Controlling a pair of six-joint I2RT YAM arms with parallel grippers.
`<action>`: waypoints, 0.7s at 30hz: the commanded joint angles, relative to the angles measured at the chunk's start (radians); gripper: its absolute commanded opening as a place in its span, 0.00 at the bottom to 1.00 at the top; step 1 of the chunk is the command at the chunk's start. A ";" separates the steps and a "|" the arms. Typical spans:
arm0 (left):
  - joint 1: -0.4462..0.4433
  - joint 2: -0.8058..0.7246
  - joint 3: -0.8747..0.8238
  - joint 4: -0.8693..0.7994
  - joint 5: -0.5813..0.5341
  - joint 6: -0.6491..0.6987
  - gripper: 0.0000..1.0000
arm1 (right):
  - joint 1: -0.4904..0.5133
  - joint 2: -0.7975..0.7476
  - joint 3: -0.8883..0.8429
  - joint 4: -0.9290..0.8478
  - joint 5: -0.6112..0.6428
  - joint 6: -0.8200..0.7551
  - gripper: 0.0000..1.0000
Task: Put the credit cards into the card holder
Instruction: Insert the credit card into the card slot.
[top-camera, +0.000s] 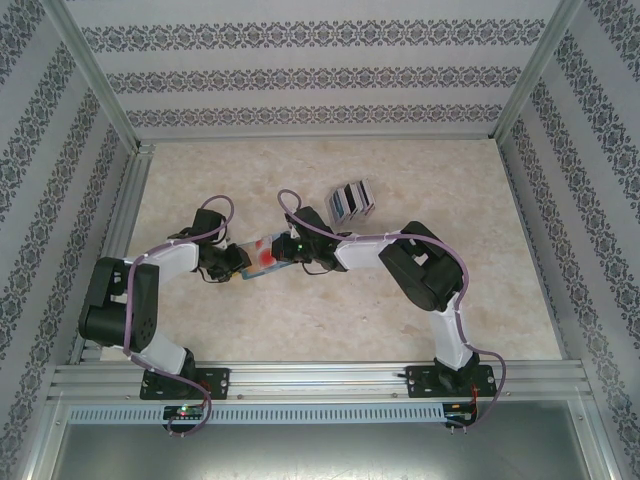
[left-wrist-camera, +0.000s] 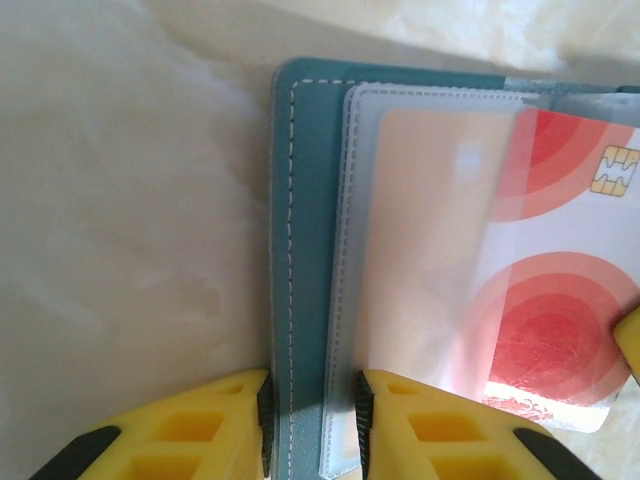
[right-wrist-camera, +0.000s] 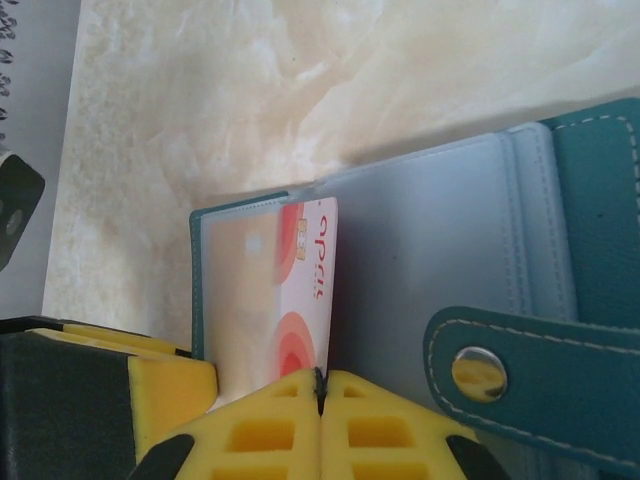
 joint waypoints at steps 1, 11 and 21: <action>-0.017 0.043 0.032 0.005 0.016 0.045 0.30 | 0.019 0.005 -0.041 -0.052 -0.083 -0.029 0.07; -0.016 0.069 0.062 0.016 0.014 0.038 0.30 | -0.024 0.012 -0.022 -0.106 -0.175 -0.043 0.07; -0.017 0.119 0.098 0.016 0.032 0.049 0.30 | -0.018 0.050 0.128 -0.292 -0.211 -0.130 0.08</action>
